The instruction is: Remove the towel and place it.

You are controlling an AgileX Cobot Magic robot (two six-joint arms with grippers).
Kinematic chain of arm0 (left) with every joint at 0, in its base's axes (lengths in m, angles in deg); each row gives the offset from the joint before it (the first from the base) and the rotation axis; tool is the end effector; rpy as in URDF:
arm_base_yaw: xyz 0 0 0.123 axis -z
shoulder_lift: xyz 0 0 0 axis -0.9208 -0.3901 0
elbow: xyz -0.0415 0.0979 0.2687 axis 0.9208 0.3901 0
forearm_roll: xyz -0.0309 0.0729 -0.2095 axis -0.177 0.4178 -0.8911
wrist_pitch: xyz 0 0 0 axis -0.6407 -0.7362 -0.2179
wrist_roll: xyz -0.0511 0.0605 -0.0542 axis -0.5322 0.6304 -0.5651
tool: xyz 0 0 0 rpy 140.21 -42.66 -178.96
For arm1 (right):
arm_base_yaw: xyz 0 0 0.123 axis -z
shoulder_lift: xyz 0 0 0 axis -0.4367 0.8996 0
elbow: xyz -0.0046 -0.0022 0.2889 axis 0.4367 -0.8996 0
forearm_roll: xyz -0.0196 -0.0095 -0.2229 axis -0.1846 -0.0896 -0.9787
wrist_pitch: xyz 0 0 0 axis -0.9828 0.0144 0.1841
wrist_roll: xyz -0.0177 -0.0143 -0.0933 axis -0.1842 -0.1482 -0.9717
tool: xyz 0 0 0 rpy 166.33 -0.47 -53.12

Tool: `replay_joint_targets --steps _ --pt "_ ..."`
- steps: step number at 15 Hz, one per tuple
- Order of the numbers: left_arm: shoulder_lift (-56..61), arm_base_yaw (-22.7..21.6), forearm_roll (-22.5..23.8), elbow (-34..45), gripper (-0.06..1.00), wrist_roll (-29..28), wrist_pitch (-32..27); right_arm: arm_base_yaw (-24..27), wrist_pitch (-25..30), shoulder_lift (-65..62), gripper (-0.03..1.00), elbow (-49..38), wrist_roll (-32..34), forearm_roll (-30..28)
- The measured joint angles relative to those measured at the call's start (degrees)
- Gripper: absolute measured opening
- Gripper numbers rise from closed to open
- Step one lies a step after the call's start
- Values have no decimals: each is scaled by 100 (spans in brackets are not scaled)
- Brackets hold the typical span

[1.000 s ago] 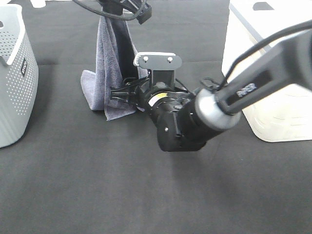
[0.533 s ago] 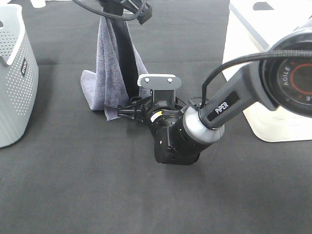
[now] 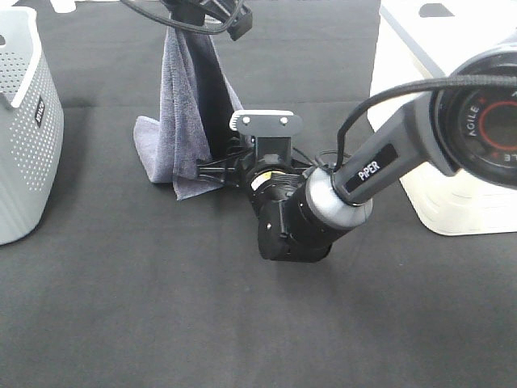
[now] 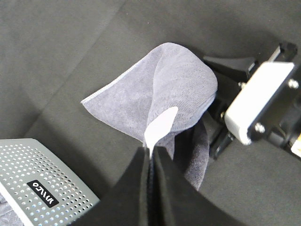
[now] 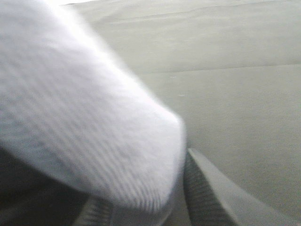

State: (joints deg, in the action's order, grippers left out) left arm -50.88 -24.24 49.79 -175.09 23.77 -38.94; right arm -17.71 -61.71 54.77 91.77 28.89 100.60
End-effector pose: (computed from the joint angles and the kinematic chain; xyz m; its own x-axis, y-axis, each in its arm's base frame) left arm 0.3176 -0.2501 0.3484 -0.5193 0.7476 -0.4140 0.6415 0.6611 0.3891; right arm 0.3454 0.2614 0.0848 -0.2063 0.0810 -0.9751 -0.1894 0.9744 0.1210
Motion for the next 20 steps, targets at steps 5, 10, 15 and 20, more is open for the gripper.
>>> replay_joint_targets --steps 5,10,15,20 --pt "0 0 -6 0 0 0 0 11 292 6 9 6 0 -74" --pt "40 -63 -63 0 0 -309 0 11 1375 -447 2 -17 -264 -69" --pt "361 -768 -865 -481 0 -430 195 567 3930 -1908 2 -143 -1203 -848" --pt "413 -1392 -2229 -504 0 0 716 1719 7042 -3134 2 178 -1318 -3123"
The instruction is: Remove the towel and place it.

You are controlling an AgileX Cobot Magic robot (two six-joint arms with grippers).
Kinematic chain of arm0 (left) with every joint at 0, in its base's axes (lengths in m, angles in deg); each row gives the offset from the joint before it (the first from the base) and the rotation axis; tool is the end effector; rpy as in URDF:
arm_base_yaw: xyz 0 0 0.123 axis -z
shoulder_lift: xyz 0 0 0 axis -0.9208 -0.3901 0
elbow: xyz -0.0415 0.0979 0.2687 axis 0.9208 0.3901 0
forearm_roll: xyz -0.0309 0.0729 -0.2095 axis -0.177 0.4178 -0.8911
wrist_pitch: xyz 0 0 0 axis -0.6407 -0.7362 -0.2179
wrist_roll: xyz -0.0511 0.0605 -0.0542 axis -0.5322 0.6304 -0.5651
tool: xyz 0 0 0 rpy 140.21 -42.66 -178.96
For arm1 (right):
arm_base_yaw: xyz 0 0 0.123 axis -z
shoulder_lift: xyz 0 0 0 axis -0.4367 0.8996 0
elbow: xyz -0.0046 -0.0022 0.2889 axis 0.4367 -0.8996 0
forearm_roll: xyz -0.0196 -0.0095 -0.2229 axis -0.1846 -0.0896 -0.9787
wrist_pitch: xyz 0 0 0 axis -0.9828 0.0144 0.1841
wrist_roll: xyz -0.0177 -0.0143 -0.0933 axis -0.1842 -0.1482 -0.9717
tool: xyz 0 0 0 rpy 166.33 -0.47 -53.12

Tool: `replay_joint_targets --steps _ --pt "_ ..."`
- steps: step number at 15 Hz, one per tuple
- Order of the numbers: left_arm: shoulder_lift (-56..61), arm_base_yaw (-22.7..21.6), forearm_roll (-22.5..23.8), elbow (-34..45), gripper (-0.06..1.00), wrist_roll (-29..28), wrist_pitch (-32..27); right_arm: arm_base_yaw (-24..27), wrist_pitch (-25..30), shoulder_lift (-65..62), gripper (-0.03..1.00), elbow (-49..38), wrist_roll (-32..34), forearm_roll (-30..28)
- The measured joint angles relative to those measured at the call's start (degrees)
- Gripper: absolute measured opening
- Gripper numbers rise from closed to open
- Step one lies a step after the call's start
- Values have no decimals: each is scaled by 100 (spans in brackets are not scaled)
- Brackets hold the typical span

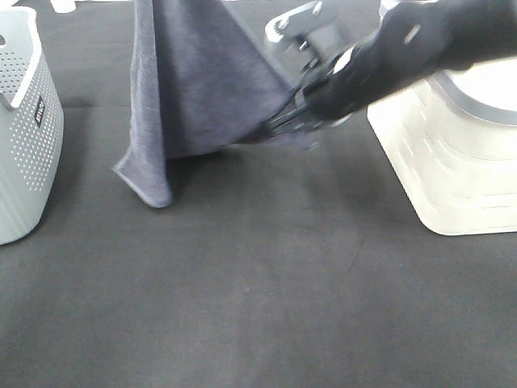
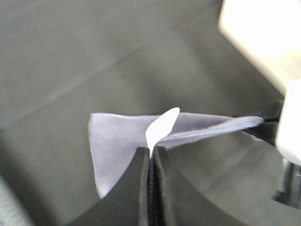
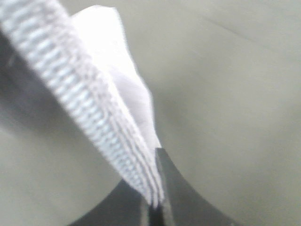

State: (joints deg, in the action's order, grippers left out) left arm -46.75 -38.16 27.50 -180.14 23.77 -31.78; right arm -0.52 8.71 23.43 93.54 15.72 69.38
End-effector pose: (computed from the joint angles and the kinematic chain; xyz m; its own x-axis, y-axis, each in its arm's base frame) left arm 0.3460 -0.1930 0.4020 -0.5954 0.4030 -0.6950 0.5342 0.8447 0.0321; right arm 0.3409 0.1716 0.2273 -0.4731 -0.5359 -0.6993 -0.6082 0.7729 -0.1809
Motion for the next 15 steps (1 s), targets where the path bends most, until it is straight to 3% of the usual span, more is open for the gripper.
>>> replay_joint_targets --steps 3,6,7,9,13,15 --pt "0 -183 -338 0 0 23 670 86 1381 -269 2 756 -688 -1037" --pt "0 -241 -344 0 0 6 1197 86 2057 -275 2 1346 -1845 -1673" --pt "0 -292 -344 0 0 -6 1450 86 2114 -275 2 1662 -2492 -2126" --pt "0 -464 -361 201 0 -241 1845 86 2034 -269 2 1948 -2727 -2641" --pt "0 -882 -516 768 0 -430 2802 201 1415 -6 2 2395 -2699 -3180" --pt "-23 -1026 -602 951 0 -430 3352 390 1043 269 2 2727 -2332 -3226"
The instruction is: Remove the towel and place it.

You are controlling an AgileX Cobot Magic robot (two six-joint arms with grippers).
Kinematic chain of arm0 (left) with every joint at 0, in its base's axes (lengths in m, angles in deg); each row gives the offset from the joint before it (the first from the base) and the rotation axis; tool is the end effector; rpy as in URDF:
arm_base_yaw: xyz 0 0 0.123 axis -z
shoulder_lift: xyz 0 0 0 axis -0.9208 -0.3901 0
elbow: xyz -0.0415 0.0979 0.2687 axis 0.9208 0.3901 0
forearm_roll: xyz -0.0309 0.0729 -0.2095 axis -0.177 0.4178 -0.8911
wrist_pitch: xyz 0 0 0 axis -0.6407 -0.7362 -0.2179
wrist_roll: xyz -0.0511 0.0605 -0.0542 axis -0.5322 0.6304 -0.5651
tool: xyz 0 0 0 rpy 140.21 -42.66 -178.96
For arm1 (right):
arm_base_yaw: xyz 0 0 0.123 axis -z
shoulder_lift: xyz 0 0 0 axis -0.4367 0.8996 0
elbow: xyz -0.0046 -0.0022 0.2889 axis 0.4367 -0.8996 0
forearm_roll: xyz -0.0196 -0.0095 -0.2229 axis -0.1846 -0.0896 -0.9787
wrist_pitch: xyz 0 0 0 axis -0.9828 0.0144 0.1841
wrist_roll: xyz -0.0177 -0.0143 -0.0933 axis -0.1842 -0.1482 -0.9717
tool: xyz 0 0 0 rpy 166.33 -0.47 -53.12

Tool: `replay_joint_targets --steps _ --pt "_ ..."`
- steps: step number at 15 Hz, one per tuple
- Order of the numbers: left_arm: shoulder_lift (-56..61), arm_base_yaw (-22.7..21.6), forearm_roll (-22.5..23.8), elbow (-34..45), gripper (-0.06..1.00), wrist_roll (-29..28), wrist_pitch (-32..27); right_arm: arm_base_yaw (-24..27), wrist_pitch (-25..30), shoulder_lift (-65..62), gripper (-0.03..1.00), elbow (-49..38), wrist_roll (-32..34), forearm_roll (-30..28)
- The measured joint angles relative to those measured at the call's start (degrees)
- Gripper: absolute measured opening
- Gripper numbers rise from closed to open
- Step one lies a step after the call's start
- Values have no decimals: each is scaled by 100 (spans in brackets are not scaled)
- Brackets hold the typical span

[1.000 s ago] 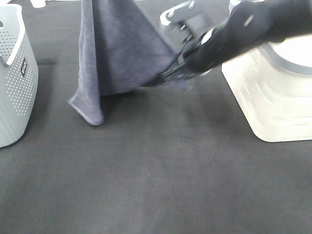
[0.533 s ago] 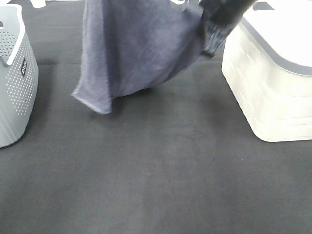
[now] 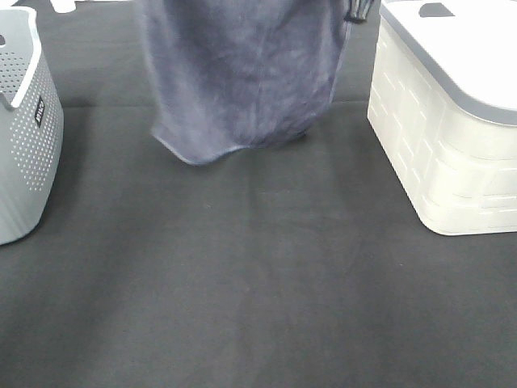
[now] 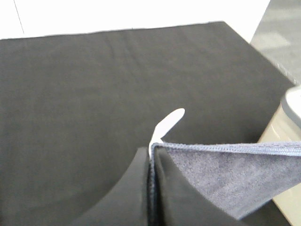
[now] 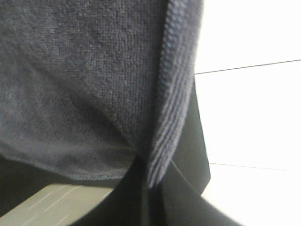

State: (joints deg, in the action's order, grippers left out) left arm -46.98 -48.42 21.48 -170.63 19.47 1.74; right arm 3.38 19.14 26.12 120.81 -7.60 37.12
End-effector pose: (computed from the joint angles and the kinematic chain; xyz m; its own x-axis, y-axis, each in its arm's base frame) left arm 0.4066 -0.1432 0.3984 -0.3932 0.0163 -0.9193 0.3306 0.9355 -0.1248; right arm 0.4039 0.1496 0.3374 0.0707 -0.9684 -0.2392 -0.4825 0.1767 -0.8579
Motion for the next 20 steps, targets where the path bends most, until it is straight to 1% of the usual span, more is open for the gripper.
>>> replay_joint_targets --steps 1,3,7,8,9,10,11,12,13,14,15,17,20 --pt "-63 -69 -40 11 0 0 315 57 -189 109 2 189 189 -6" --pt "-241 -223 -74 11 0 40 957 138 -619 269 2 527 355 -6" --pt "-854 -321 -29 11 0 384 2464 309 -1604 785 2 859 367 -40" --pt "-1094 -350 -11 23 0 407 2951 395 -2166 934 2 859 367 -52" --pt "-1146 -350 -6 29 0 413 3037 418 -2252 940 2 871 372 -52" --pt "-1146 -350 0 155 0 413 3134 418 -2120 940 2 877 372 -52" --pt "-1094 -327 23 481 0 418 3426 390 -1885 934 2 871 401 -17" --pt "-991 -281 46 980 0 476 3919 367 -1719 900 2 710 487 29" --pt "-917 -246 80 1243 0 504 4131 367 -1673 808 2 390 527 46" --pt "-728 -172 132 1931 0 573 4589 367 -1696 745 2 160 544 52" --pt "-567 -109 166 2573 0 590 4916 367 -1816 613 2 -286 544 57" --pt "-258 -74 275 3552 0 527 5294 361 -2303 264 2 -1398 544 63" --pt "183 -52 722 4721 0 481 5432 338 -3209 -258 2 -2951 544 63"
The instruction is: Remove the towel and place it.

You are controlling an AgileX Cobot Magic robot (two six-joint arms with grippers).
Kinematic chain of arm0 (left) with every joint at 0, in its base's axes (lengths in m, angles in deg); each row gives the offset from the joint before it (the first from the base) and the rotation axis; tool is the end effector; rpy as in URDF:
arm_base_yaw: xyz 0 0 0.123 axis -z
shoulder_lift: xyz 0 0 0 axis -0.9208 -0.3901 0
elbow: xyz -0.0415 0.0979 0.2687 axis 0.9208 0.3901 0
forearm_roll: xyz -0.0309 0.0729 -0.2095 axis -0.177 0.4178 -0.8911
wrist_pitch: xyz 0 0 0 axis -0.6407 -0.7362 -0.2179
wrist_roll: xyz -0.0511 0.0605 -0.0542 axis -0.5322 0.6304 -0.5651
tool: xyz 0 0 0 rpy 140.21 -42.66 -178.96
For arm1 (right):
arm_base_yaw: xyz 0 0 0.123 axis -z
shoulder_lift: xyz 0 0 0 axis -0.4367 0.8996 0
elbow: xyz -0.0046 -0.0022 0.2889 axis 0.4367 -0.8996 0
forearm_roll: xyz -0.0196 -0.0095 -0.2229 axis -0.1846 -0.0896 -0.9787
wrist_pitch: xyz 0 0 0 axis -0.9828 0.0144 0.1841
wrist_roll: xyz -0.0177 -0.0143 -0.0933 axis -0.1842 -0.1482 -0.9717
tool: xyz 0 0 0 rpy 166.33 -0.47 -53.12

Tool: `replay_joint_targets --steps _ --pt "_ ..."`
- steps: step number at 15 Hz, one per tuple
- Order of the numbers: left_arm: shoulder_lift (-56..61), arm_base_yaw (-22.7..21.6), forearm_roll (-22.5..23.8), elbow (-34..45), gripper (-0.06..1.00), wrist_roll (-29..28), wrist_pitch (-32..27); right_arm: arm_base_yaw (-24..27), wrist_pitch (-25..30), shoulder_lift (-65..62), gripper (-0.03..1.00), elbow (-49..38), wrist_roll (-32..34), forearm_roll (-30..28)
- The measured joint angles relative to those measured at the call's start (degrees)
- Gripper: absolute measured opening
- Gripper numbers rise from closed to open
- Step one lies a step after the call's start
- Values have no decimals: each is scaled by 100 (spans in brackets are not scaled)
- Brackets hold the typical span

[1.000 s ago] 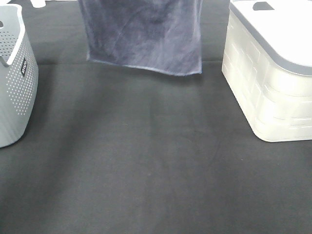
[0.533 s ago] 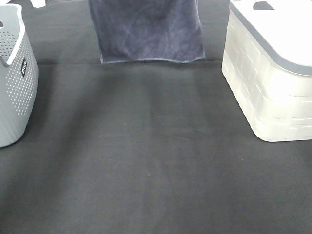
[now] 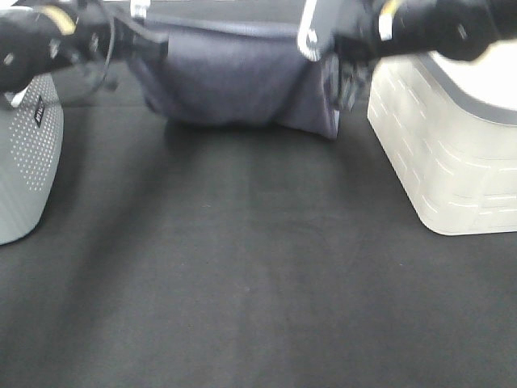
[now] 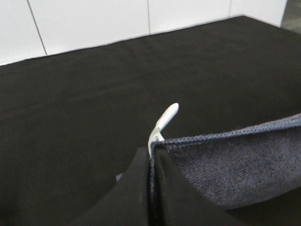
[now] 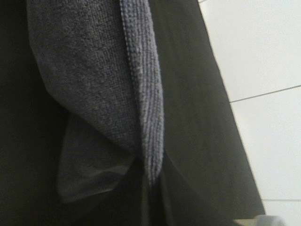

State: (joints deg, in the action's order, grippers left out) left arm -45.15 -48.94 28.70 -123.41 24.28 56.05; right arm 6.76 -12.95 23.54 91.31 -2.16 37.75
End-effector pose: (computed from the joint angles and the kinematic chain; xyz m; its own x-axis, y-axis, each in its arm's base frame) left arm 0.3782 -0.1237 0.2457 -0.1907 0.1506 -0.9700 0.3278 0.9412 0.0817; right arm 0.3711 0.1362 0.2442 0.1784 -0.8926 -0.4141 -0.5335 0.2659 -0.8029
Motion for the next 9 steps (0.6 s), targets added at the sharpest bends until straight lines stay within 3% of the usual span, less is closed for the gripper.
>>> replay_joint_targets --steps 5,8,9 --pt "619 246 315 1513 0 -80 223 -17 -556 -584 2 -1633 -126 -86" --pt "630 516 189 1856 0 -97 252 -11 -470 -630 2 -1994 -183 -80" --pt "630 659 -52 2086 0 -109 252 -74 -458 -636 2 -2263 -189 -57"
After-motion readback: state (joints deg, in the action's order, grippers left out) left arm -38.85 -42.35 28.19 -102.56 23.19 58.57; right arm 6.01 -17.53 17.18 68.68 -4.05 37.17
